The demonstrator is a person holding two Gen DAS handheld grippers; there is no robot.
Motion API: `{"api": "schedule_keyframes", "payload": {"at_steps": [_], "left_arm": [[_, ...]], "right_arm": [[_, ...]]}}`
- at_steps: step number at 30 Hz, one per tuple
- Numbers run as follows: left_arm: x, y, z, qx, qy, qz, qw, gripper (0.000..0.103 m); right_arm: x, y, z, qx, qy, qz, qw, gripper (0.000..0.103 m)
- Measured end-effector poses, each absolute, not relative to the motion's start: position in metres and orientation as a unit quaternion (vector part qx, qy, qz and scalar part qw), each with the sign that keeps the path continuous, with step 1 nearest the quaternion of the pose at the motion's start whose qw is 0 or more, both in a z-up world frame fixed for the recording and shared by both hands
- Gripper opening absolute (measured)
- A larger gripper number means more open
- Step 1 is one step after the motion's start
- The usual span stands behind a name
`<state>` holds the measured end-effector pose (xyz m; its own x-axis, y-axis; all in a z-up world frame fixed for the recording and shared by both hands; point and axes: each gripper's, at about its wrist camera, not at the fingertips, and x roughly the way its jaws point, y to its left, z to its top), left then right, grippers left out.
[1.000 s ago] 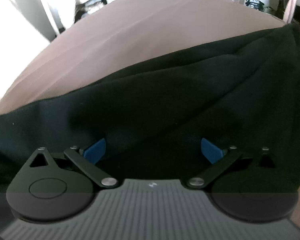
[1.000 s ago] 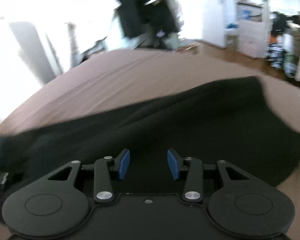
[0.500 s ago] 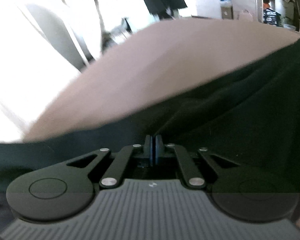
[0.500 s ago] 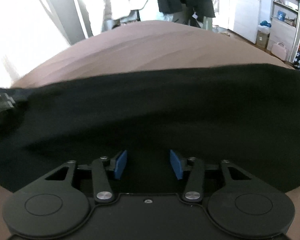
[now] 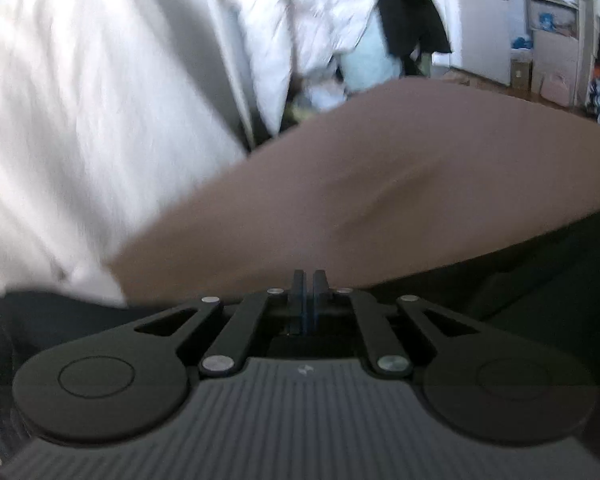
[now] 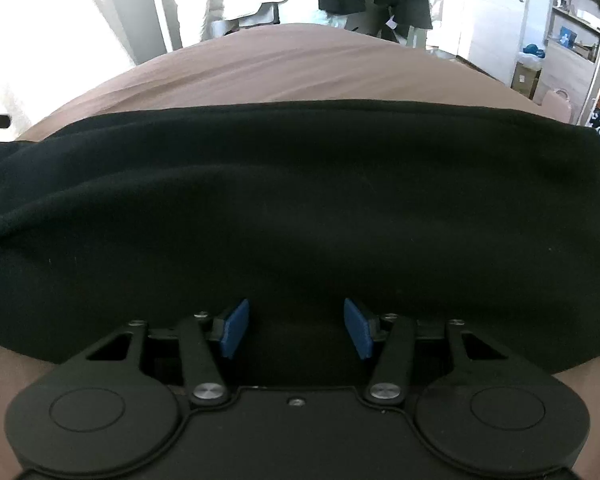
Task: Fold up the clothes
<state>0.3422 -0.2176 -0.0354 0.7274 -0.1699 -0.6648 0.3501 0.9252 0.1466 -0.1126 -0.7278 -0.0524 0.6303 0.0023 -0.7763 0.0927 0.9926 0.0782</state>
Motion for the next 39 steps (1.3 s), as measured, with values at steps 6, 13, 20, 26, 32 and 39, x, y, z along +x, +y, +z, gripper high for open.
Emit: {"api": "schedule_keyframes", "payload": {"at_steps": [6,13,20,26,32,39], "left_arm": [[0.347,-0.128,0.006,0.14,0.354,-0.089,0.92,0.061],[0.351,-0.054,0.037,0.119,0.365,-0.052,0.922,0.093],[0.315,-0.017,0.026,0.163,0.371,-0.045,0.913,0.092],[0.306,0.036,0.008,0.007,0.405,-0.098,0.909,0.093],[0.296,0.048,-0.024,-0.003,0.396,-0.075,0.915,0.093],[0.263,0.015,-0.051,0.046,0.362,-0.133,0.921,0.068]], "right_arm": [[-0.098,-0.715,-0.059,-0.007,0.412,-0.076,0.908,0.061],[-0.094,-0.679,-0.007,0.064,0.319,-0.099,0.94,0.061],[-0.07,-0.606,0.027,0.091,0.302,0.028,0.948,0.064],[-0.076,-0.543,-0.014,0.094,0.315,0.048,0.943,0.064],[-0.117,-0.542,-0.055,0.089,0.291,0.051,0.951,0.065],[-0.143,-0.56,-0.071,0.075,0.273,0.062,0.957,0.066]]}}
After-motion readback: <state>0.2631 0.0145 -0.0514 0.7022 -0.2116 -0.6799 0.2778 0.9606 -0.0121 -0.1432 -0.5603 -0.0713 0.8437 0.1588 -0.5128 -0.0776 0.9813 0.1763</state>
